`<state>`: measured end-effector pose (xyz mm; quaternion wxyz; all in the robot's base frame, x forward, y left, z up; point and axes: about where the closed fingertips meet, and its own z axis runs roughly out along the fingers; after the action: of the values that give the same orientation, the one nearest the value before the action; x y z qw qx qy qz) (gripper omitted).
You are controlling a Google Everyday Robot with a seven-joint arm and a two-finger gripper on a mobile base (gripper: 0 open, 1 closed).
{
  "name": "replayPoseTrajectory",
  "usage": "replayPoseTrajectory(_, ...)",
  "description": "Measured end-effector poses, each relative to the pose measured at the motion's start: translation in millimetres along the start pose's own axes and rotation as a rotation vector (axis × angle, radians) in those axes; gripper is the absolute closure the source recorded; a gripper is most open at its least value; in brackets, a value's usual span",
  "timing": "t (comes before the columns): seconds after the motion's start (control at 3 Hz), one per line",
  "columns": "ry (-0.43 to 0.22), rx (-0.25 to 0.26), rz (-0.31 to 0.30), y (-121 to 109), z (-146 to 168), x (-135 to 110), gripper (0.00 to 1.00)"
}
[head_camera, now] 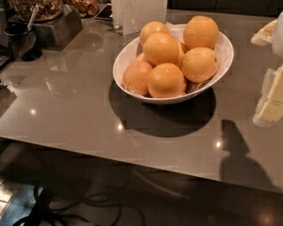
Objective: Pick orange from white bowl
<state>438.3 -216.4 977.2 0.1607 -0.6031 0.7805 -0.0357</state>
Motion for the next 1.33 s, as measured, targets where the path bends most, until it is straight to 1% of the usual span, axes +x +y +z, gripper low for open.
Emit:
replayPoseTrajectory(0.33,0.000,0.000,0.000,0.0,0.0,0.0,0.00)
replayPoseTrajectory(0.67,-0.073,-0.014,0.026,-13.6,5.1,-10.1,0.00)
replayPoseTrajectory(1.0,-0.213,-0.034,0.015,-52.0,16.0,-44.5,0.00)
replayPoseTrajectory(1.33,-0.339,-0.064,-0.005,-93.8,24.9,-85.7,0.00)
